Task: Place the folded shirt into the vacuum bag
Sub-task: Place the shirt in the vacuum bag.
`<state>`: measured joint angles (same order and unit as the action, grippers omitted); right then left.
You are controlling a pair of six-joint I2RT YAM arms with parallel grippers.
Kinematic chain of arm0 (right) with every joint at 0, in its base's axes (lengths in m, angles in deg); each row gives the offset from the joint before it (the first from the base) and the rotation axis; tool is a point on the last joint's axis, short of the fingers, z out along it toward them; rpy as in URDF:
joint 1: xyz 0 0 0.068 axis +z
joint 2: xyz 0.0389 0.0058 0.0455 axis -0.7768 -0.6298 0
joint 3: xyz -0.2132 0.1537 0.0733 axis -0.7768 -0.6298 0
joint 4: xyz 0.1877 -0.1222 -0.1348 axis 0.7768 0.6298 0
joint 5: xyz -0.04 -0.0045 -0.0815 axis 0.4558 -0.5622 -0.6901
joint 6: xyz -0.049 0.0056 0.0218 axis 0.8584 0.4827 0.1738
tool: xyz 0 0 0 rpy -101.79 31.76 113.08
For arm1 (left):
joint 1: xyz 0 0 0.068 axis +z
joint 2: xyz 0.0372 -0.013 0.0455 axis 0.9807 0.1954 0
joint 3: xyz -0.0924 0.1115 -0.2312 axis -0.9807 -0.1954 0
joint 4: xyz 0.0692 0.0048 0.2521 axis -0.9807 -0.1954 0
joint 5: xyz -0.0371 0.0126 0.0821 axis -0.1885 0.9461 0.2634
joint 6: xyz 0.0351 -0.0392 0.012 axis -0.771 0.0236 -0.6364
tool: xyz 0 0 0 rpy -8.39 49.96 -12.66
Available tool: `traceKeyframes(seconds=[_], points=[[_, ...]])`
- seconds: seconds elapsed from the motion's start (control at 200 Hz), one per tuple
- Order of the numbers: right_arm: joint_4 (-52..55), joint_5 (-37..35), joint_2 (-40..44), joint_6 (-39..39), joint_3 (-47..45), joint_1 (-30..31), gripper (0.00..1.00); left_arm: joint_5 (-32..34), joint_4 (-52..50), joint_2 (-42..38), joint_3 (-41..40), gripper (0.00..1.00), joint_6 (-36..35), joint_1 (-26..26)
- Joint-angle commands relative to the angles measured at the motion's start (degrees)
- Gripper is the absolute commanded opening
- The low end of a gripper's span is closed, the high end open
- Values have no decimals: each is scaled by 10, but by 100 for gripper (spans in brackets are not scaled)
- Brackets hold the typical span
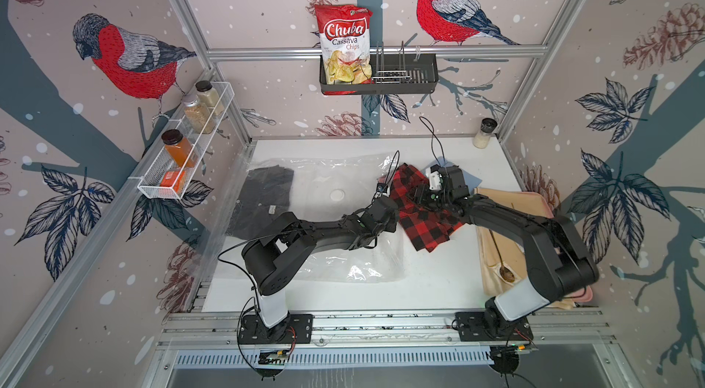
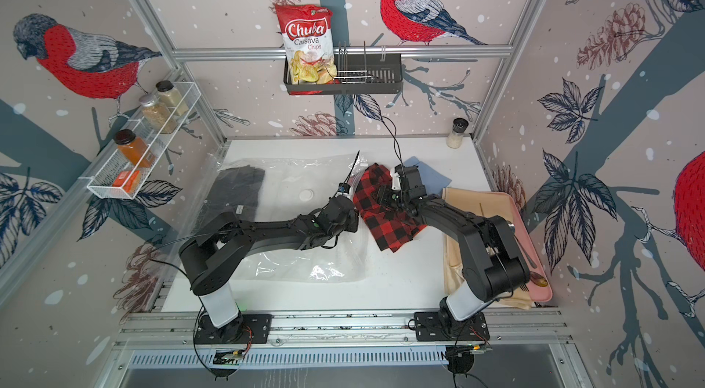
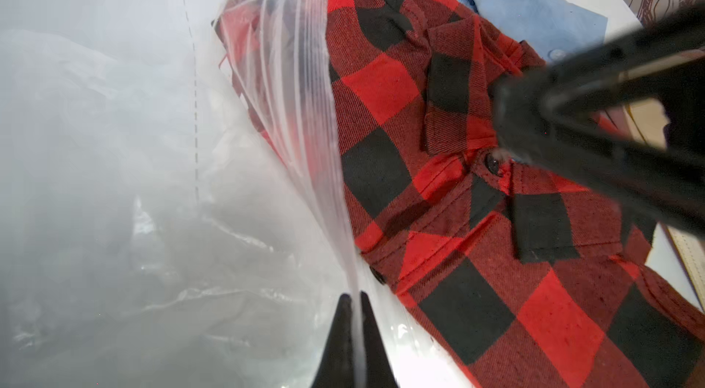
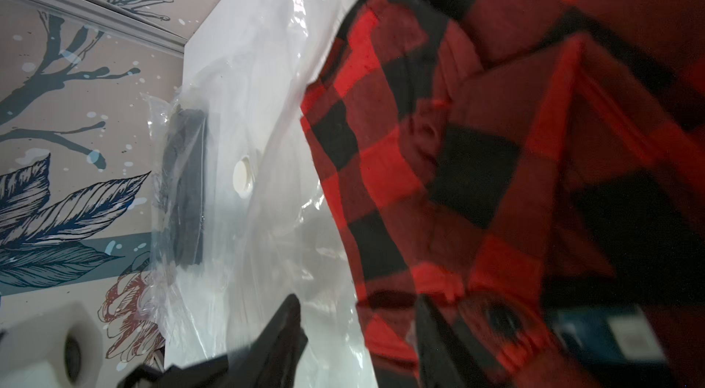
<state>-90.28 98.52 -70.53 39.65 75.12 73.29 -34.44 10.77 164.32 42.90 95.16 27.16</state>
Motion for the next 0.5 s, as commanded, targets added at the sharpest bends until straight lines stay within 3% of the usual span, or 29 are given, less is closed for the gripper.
traceKeyframes(seconds=[0.0, 0.24, 0.49], points=[[36, -49, 74, 2, -60, -2, 52, 12, 7, 1, 6, 0, 3, -3], [113, -68, 225, -19, -148, -16, 66, 25, -13, 19, 31, 0, 6, -9], [172, -85, 277, -33, -182, -17, 79, 28, -26, 31, 47, 0, 9, -11]])
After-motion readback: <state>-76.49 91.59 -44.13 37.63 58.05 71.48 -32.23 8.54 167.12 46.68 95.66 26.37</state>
